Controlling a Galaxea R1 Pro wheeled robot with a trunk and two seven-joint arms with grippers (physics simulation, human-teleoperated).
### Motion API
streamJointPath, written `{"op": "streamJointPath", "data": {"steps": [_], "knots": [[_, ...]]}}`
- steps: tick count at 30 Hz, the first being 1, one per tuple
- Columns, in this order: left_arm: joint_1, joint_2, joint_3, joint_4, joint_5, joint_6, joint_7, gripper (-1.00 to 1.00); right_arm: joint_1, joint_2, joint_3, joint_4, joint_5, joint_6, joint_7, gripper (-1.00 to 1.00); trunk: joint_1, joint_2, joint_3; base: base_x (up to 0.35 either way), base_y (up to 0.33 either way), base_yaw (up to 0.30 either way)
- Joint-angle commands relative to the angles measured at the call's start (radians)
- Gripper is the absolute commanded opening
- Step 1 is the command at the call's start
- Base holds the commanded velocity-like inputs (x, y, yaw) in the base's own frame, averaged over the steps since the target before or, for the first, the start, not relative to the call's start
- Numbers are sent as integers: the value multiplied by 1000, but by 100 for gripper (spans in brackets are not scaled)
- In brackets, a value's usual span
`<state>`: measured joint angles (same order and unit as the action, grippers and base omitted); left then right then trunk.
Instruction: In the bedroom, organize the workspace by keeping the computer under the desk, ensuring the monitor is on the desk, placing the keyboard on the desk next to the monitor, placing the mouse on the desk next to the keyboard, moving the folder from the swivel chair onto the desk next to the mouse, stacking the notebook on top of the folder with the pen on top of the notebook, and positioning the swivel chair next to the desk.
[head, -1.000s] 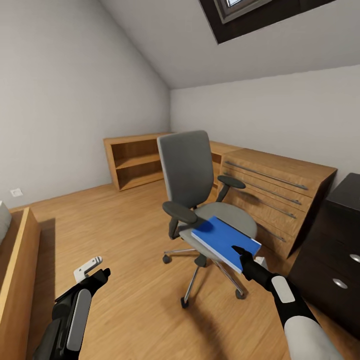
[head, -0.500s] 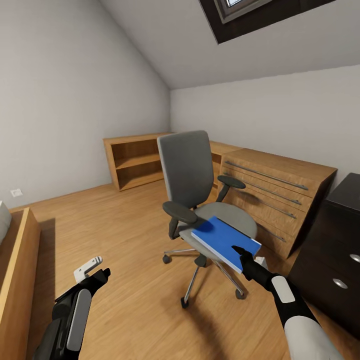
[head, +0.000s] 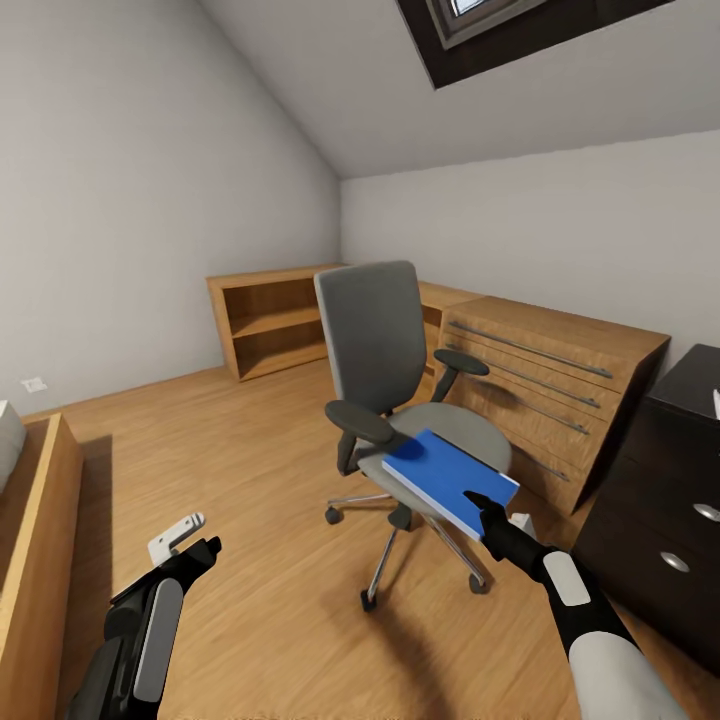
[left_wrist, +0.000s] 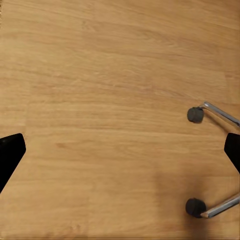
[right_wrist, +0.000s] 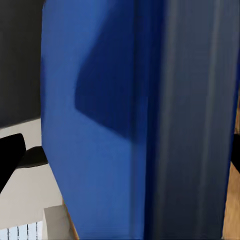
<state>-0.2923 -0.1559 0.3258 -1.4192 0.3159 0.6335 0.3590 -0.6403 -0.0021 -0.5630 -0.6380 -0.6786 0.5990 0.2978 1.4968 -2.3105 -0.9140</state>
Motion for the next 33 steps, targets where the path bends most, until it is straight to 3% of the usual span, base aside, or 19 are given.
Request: {"op": "streamJointPath", "data": {"steps": [1,19,20,28,33], "knots": [[-1,-1,1,-1,11,3,8,100,-1,0,-5,0,-1,7,2,100,0,0,-1,-38,-5,0],[-1,-1,1,0,11,3,8,100,-1,1,-5,0,-1,7,3,100,0,0,-1,-5,-1,0],[-1,-1,1,0,11,3,8,100,-1,1,-5,0,-1,7,3,-100,0,0,-1,0,0,0],[-1,-1,1,0,11,3,8,100,-1,1,-5,0,-1,7,3,-100,0,0,-1,0,0,0],[-1,-1,1,0,11,3,9,100,-1,0,-5,-2,-1,7,4,-100,-19,35,15,0,0,0]]}}
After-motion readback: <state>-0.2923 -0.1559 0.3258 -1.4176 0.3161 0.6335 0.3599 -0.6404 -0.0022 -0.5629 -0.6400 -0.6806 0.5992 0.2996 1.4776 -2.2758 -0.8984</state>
